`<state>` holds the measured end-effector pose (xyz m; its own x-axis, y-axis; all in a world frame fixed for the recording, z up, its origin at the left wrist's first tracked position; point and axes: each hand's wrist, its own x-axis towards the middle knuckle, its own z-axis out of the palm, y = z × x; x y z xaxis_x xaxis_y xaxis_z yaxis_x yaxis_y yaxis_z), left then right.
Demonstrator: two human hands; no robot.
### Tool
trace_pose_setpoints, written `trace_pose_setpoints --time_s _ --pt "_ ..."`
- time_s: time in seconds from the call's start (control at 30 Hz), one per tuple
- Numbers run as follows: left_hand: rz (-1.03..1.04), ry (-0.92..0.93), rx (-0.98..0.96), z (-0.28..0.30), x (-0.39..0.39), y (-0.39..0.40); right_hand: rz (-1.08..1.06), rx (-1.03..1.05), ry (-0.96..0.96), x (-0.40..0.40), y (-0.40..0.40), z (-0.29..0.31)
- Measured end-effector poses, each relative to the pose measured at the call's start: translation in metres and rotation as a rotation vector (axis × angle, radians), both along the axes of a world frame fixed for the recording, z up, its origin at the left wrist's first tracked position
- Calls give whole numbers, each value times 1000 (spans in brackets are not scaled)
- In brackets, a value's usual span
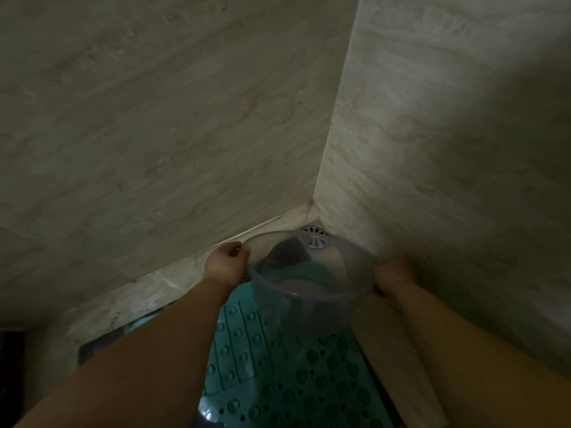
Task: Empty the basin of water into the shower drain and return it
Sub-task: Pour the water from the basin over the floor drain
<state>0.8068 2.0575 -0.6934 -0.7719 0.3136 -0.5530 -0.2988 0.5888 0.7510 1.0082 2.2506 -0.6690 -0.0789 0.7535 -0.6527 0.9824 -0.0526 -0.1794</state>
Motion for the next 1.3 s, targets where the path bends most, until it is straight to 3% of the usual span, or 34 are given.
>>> trace_pose_setpoints --time_s 0.53,0.87,1.1,1.3 --pt "32 -31 39 -3 -2 2 -63 8 80 -2 5 -6" --pt "58 -44 46 -2 -3 3 -42 22 14 -6 1 2" --pt "47 -21 21 -3 -4 4 -93 51 156 -5 2 1" --pt "18 2 0 -3 -4 3 -42 29 37 -7 0 6"
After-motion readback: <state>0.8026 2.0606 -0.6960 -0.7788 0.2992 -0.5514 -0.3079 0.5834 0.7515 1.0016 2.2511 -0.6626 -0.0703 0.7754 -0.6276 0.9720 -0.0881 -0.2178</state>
